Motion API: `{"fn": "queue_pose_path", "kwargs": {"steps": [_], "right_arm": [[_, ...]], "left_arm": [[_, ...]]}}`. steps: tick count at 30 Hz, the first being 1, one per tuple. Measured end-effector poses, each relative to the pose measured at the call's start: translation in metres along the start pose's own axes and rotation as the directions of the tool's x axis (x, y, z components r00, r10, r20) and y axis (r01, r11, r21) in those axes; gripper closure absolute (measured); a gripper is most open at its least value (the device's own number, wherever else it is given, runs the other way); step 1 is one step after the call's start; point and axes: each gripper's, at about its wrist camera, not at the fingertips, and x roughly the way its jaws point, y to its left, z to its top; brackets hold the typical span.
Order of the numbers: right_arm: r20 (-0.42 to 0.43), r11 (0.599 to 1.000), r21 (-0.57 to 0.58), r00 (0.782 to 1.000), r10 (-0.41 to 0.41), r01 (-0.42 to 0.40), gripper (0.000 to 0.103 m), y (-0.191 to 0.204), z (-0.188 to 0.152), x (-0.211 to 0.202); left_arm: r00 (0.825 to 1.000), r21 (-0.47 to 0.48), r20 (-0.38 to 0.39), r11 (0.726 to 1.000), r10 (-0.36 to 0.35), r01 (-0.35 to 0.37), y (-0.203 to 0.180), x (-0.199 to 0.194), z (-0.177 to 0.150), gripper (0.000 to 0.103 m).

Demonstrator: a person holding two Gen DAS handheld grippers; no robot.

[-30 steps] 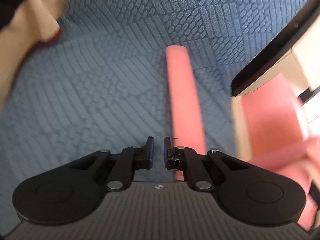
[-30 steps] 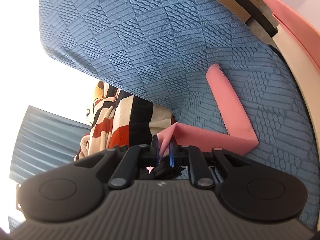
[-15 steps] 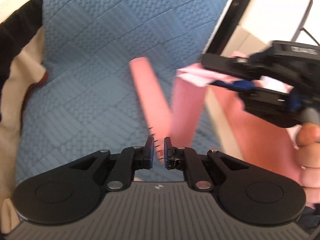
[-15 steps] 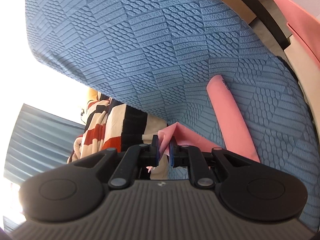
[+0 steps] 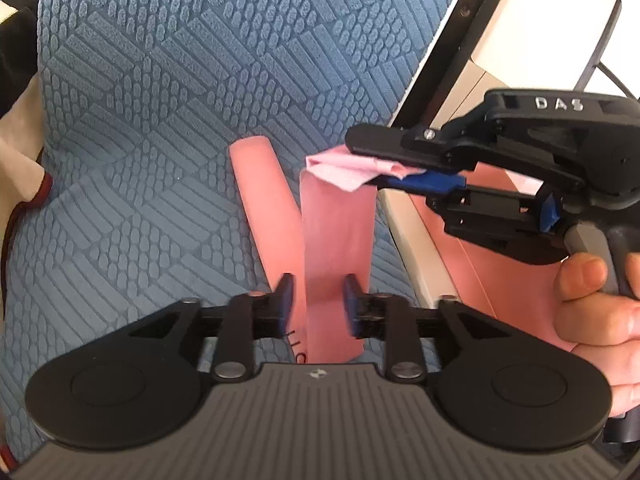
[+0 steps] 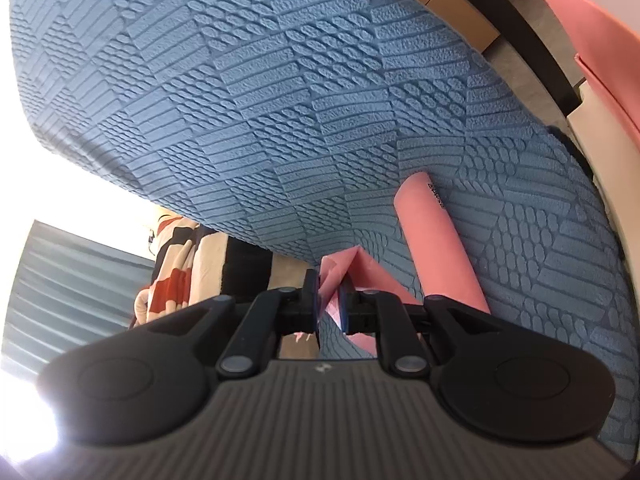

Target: Organize objects

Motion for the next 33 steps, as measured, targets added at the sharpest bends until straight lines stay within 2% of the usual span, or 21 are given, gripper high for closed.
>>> {"fn": "queue_pose_path", "kwargs": {"steps": [2,7,9,11,13,14,16,20,23,26,27,28,30,33], "right_arm": [[-0.009,1.0,-0.004,1.0,0.0,0.0,0.09,0.001,0.001,0.004],[-0.02,1.0,-0.011,1.0,-0.007,0.007,0.089,-0.001,0.004,0.013],[-0.004,1.0,-0.01,1.0,-0.016,0.016,0.087,-0.004,0.006,0.014],[0.012,1.0,-0.004,1.0,-0.027,0.027,0.085,-0.006,0.007,0.015],[0.02,0.999,-0.006,0.999,-0.039,0.039,0.077,-0.007,0.008,0.015],[0.026,0.999,-0.009,0.999,-0.047,0.047,0.075,-0.006,0.008,0.015],[0.043,0.998,-0.009,0.997,-0.063,0.063,0.059,-0.005,0.009,0.013],[0.052,0.997,-0.031,0.996,-0.071,0.073,0.056,-0.001,0.007,0.01],[0.063,0.991,-0.069,0.992,-0.11,0.114,0.056,0.004,-0.001,0.005],[0.069,0.986,-0.059,0.986,-0.15,0.154,0.057,0.001,-0.011,0.001],[0.065,0.985,-0.043,0.984,-0.164,0.167,0.061,-0.003,-0.014,0.0],[0.062,0.984,-0.026,0.982,-0.177,0.179,0.073,-0.006,-0.017,0.0],[0.039,0.975,0.006,0.974,-0.224,0.224,0.09,-0.015,-0.025,0.001],[-0.007,0.961,-0.033,0.962,-0.273,0.273,0.091,-0.021,-0.036,0.006]], "left_arm": [[1.0,-0.012,0.007,1.0,-0.012,0.012,0.003,0.001,0.002,0.057],[1.0,-0.033,0.0,0.999,0.005,-0.005,0.011,0.013,0.007,0.057],[1.0,-0.048,-0.004,0.999,-0.005,0.005,0.015,0.019,0.009,0.06],[1.0,-0.052,-0.005,0.999,-0.017,0.016,0.013,0.022,0.008,0.075],[1.0,-0.051,-0.012,0.999,-0.004,0.004,0.012,0.026,0.007,0.081],[1.0,-0.049,-0.015,0.999,0.008,-0.008,0.012,0.028,0.007,0.081],[1.0,-0.052,-0.016,0.998,0.021,-0.022,0.013,0.032,0.006,0.081],[0.999,-0.063,-0.027,0.997,0.038,-0.04,0.015,0.039,0.004,0.084],[0.998,-0.083,-0.036,0.995,0.044,-0.047,0.022,0.045,0.002,0.084],[0.998,-0.106,-0.044,0.993,0.045,-0.05,0.027,0.051,0.002,0.083],[0.998,-0.114,-0.047,0.992,0.044,-0.049,0.029,0.053,0.001,0.083],[0.998,-0.121,-0.048,0.992,0.041,-0.047,0.03,0.055,0.001,0.083],[0.998,-0.139,-0.055,0.989,0.04,-0.048,0.033,0.057,0.002,0.083],[0.997,-0.128,-0.064,0.991,0.041,-0.049,0.035,0.058,0.003,0.083]]}}
